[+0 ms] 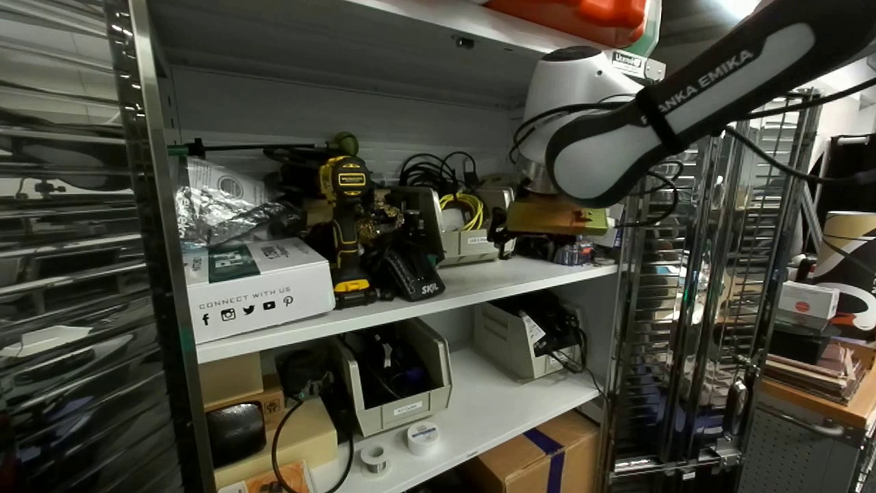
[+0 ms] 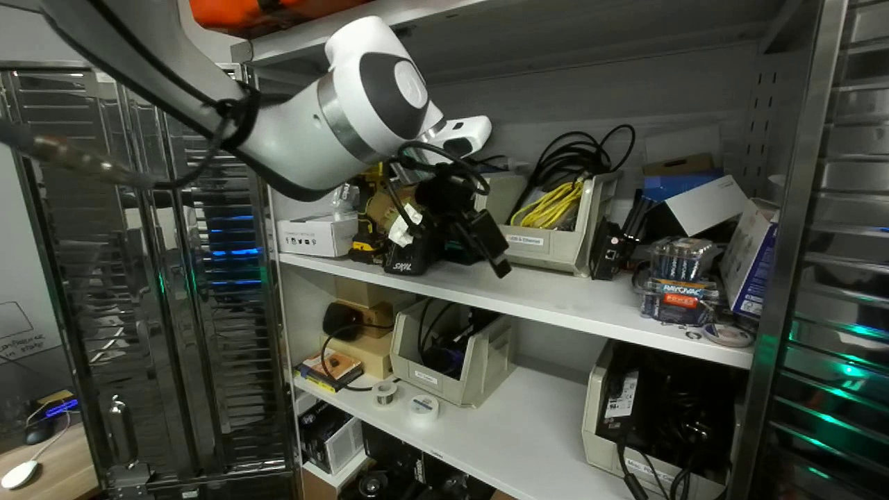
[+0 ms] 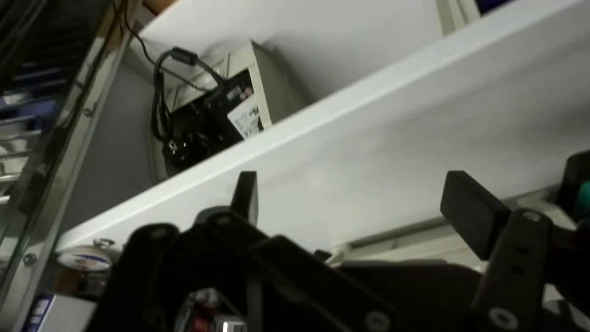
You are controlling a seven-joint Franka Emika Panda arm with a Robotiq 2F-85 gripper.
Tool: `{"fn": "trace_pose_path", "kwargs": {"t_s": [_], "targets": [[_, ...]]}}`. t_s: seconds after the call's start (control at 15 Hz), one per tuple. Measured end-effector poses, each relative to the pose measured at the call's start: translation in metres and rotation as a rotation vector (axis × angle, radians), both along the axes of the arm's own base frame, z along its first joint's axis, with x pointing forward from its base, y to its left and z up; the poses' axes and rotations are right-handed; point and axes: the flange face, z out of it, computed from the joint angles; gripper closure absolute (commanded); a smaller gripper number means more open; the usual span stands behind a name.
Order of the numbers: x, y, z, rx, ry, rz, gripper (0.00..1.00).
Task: Put the yellow cable in the gray box
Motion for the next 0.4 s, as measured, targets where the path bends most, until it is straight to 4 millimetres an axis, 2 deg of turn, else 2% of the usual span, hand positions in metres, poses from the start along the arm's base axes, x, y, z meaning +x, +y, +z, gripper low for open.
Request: {"fn": "trace_pose_path", "kwargs": {"t_s": [0.2, 0.4], "targets": [[-0.05, 0.004, 0.003, 0.088, 0.103, 0.106, 0.0], [-0.093, 0.002, 0.025, 0.161, 0.194, 0.217, 0.0]]}}
